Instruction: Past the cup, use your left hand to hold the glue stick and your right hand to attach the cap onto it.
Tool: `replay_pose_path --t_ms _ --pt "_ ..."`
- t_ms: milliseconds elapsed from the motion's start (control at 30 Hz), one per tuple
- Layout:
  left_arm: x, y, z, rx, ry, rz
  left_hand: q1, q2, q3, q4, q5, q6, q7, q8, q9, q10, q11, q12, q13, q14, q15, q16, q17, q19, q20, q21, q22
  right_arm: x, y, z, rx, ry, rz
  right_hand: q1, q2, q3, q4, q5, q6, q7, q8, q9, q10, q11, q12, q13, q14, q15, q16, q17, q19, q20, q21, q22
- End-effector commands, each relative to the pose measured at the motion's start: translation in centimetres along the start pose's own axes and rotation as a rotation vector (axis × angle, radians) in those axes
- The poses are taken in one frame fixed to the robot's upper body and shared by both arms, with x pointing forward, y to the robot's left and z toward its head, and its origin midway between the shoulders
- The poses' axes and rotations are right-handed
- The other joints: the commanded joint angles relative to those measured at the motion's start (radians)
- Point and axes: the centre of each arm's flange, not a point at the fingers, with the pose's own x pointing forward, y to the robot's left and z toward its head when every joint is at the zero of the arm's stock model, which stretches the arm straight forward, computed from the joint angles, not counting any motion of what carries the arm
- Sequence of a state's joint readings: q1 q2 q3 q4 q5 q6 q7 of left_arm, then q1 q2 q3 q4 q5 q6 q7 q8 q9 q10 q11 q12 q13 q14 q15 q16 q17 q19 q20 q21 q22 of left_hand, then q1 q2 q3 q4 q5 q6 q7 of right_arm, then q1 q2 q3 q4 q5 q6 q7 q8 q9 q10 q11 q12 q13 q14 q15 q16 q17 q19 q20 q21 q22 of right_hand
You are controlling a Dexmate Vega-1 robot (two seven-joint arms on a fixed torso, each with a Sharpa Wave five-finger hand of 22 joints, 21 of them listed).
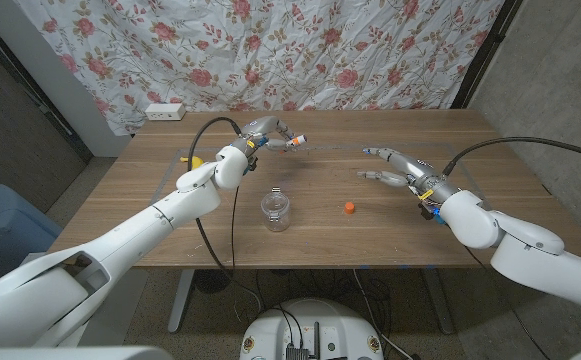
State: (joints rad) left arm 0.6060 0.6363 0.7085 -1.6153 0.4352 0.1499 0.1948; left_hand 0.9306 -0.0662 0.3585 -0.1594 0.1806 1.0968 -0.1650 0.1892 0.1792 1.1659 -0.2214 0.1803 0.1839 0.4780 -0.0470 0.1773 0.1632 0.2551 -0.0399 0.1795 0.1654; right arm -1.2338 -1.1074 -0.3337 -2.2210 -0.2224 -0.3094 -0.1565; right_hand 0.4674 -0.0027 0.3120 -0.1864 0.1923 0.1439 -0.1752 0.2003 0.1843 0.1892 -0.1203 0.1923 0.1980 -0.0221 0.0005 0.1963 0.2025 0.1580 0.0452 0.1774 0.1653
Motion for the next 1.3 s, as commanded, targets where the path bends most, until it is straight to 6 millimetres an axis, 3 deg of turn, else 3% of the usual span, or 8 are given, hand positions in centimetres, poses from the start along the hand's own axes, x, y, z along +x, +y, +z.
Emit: replay_pose_path --t_ms 33,633,933,1300 --pt "-0.2 -0.3 -0.2 -0.043 -0.009 0.016 0.013 0.023 -0.006 0.001 0.005 0.023 -0.027 0.002 0.005 -0.005 -0.004 0.007 0.003 -0.004 -0.148 -0.003 0.001 0.006 -0.057 0.006 0.001 0.1 -1.0 1.4 -0.144 -0.003 0.082 0.03 -0.002 0.014 -0.003 -0.002 -0.016 0.0 0.003 0.003 -0.001 -0.008 -0.001 0.003 -0.021 0.004 -0.001 0.004 -0.011 0.007 -0.001 0.003" --pt "-0.6 -0.8 -0.4 -0.097 -0.032 0.047 0.011 0.029 -0.009 0.001 0.005 0.027 -0.023 0.004 0.005 -0.006 -0.003 0.008 0.003 -0.008 -0.146 -0.002 0.001 0.007 -0.06 0.006 0.001 0.8 -2.0 3.6 -0.313 -0.002 0.184 0.113 -0.023 0.042 -0.006 0.001 -0.011 0.01 0.015 0.005 0.011 -0.026 0.004 0.006 -0.032 0.021 0.004 0.006 -0.023 0.029 0.002 0.002" --pt "-0.5 -1.0 -0.4 -0.108 -0.049 0.041 0.008 0.032 -0.01 0.003 0.005 0.024 -0.023 0.003 0.005 -0.007 -0.003 0.008 0.003 -0.01 -0.144 -0.002 0.001 0.007 -0.06 0.006 0.001 1.2 -1.9 4.1 -0.393 -0.019 0.21 0.169 -0.044 0.059 -0.005 0.001 0.016 0.014 0.03 0.007 0.034 -0.051 0.011 0.006 -0.022 0.011 0.012 0.006 -0.018 0.032 0.007 0.002" --pt "-0.1 -1.2 -0.5 -0.121 -0.074 0.042 0.004 0.035 -0.013 0.003 0.004 0.022 -0.022 0.003 0.005 -0.009 -0.003 0.008 0.003 -0.012 -0.143 -0.002 0.001 0.007 -0.06 0.006 0.001 1.6 -1.7 4.4 -0.487 -0.041 0.249 0.204 -0.062 0.067 -0.003 -0.001 0.022 0.019 0.033 0.006 0.046 -0.058 0.012 0.006 -0.01 0.001 0.018 0.005 -0.01 0.029 0.01 0.002"
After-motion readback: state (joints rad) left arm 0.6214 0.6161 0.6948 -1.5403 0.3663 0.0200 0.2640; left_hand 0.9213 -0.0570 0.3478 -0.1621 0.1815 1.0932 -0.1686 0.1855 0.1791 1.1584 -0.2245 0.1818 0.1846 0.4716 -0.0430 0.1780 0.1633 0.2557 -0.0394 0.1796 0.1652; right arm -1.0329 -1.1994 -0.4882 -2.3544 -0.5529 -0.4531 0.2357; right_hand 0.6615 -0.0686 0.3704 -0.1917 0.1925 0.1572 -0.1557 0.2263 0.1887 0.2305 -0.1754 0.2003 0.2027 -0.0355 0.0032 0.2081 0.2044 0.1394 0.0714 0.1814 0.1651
